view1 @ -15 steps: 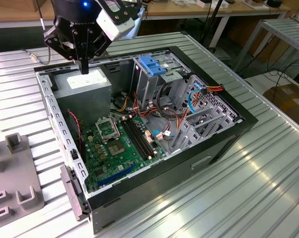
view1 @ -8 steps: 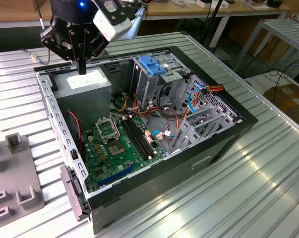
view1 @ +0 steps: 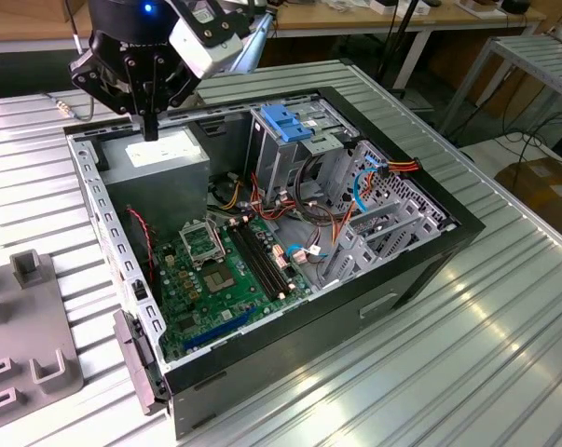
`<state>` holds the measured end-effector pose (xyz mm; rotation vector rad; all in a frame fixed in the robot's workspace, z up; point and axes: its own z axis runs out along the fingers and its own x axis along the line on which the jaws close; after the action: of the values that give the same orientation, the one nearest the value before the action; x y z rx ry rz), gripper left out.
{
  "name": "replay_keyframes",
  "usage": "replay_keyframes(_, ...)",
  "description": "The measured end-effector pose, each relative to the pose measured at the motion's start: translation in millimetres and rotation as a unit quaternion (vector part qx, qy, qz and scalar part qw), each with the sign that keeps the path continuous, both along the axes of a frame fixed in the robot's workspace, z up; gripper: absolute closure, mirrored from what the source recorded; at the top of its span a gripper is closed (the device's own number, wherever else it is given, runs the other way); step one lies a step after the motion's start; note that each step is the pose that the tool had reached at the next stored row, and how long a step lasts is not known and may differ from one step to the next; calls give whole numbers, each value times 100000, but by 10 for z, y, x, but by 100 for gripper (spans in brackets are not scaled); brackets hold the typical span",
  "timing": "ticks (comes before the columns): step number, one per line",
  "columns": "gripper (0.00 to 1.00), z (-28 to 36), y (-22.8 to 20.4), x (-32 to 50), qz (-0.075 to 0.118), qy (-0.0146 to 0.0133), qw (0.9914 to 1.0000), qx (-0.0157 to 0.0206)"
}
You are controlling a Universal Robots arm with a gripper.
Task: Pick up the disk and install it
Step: 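Reach for the disk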
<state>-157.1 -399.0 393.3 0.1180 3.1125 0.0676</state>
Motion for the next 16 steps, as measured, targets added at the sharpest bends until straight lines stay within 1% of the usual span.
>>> replay_keyframes(9,90,0,0,-53,0,-1,100000,3)
replay_keyframes(11,90,0,0,-81,-2,-3,100000,5)
replay_keyframes(16,90,0,0,-114,-1,0,100000,4)
